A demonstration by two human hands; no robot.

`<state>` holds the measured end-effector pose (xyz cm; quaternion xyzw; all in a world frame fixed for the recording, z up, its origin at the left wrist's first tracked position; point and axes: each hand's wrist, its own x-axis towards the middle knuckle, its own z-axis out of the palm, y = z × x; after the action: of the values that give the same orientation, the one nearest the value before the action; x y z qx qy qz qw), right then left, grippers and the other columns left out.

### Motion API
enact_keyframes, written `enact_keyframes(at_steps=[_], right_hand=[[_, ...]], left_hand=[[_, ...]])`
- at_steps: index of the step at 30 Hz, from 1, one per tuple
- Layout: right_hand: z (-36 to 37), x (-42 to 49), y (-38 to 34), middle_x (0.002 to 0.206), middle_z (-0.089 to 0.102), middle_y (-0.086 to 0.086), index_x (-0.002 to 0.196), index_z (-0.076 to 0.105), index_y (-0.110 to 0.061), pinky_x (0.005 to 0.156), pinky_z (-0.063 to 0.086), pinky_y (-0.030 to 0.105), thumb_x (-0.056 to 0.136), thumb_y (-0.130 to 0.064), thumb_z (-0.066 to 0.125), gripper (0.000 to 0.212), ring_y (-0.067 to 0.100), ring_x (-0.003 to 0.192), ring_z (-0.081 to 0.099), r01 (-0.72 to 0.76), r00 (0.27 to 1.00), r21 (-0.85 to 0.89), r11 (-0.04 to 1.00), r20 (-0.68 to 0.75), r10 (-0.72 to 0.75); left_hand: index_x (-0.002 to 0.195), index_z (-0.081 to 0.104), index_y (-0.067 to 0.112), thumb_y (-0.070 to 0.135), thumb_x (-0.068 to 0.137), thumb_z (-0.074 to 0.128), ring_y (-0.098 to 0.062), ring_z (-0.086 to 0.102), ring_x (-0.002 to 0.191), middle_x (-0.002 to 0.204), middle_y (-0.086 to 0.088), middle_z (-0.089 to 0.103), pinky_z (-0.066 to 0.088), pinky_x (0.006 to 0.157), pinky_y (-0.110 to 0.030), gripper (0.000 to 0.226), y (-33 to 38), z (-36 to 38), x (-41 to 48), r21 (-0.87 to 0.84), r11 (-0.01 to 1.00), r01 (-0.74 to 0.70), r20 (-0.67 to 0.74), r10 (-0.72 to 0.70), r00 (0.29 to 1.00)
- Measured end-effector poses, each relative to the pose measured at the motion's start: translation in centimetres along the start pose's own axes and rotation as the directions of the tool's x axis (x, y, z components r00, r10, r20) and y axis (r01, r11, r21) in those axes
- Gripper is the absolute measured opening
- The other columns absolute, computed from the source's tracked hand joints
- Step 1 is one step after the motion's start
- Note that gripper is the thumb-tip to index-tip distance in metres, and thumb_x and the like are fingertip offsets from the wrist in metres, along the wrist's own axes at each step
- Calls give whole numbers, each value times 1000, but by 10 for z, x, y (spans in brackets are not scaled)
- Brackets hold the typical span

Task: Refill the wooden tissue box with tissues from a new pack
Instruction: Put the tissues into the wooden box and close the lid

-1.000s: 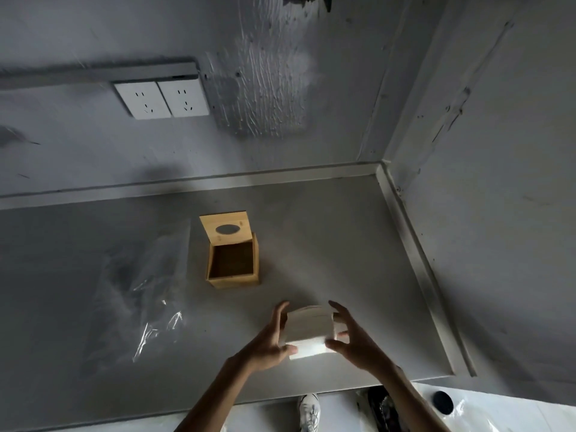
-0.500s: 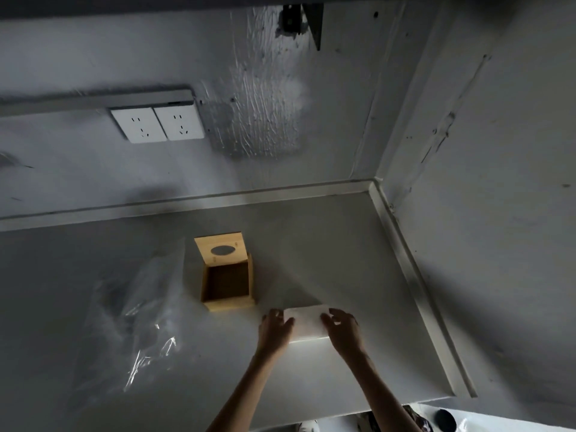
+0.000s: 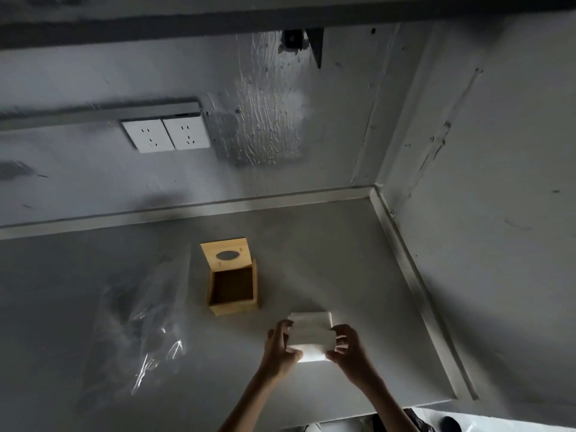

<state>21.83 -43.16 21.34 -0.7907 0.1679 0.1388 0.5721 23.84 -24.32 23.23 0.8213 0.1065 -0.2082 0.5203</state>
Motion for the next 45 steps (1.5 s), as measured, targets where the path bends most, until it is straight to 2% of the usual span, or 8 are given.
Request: enact_keyframes(at_steps=[9,14,20,31,35,39,43,45], right_hand=[[5,-35,19,101,59,-10,93,52,-44,88,54,23,70,11,71,62,9,97,61,227,971,-165,960,-40,-237],[12,-58,20,123,36,-18,127,29,-52,91,50,15,78,8,69,87,6,104,58,235,972,-189,953,35,-233],[24,-73,25,123,50,-17,113,50,-57,92,54,27,75,3,64,73,7,112,57,323,943,-226,919,155,-293],[62,-81,49,142,46,-1,138,20,-61,101,47,46,63,-8,65,103,16,130,48,125,962,-81,989,252,-101],[57,-88,32,155,9,-3,144,-12,-43,106,36,16,70,5,66,119,20,144,18,79,963,-30,996,260,-69],[70,-80,55,154,22,18,141,-19,-56,109,39,49,63,-19,71,125,35,139,31,137,958,-78,987,263,-112],[71,-88,37,147,34,21,143,-22,-16,113,34,47,68,-20,73,121,28,137,38,145,952,-185,972,294,-87],[69,-86,40,142,41,19,145,-26,-26,108,41,47,67,-20,72,125,27,131,45,179,950,-196,964,288,-118]], left_hand=[[113,36,27,11,79,56,-12,50,102,111,-4,48,44,82,-12,42,-27,-5,-37,193,934,-300,112,282,953],[121,46,22,7,77,52,-4,40,108,115,8,44,30,90,-3,47,-43,-4,-57,328,866,-377,195,328,924],[114,49,25,3,74,54,-3,42,107,112,12,42,32,91,-7,46,-63,-11,-83,346,863,-368,79,364,928],[123,38,26,9,75,44,-8,40,113,120,7,40,34,98,-23,51,-77,-1,-99,306,914,-264,-1,278,961],[120,30,31,31,81,39,-7,40,106,117,7,39,36,92,-23,40,-77,5,-99,309,910,-278,-41,305,951],[125,30,24,54,90,30,-6,40,106,118,4,38,38,94,-22,46,-80,6,-99,294,912,-288,-56,317,947],[133,35,5,4,78,43,-14,38,116,124,2,30,37,100,-26,56,-74,9,-101,284,929,-237,-76,268,960],[131,38,4,-2,68,40,-15,39,115,123,1,31,35,97,-26,63,-74,9,-101,270,936,-226,-69,253,965]])
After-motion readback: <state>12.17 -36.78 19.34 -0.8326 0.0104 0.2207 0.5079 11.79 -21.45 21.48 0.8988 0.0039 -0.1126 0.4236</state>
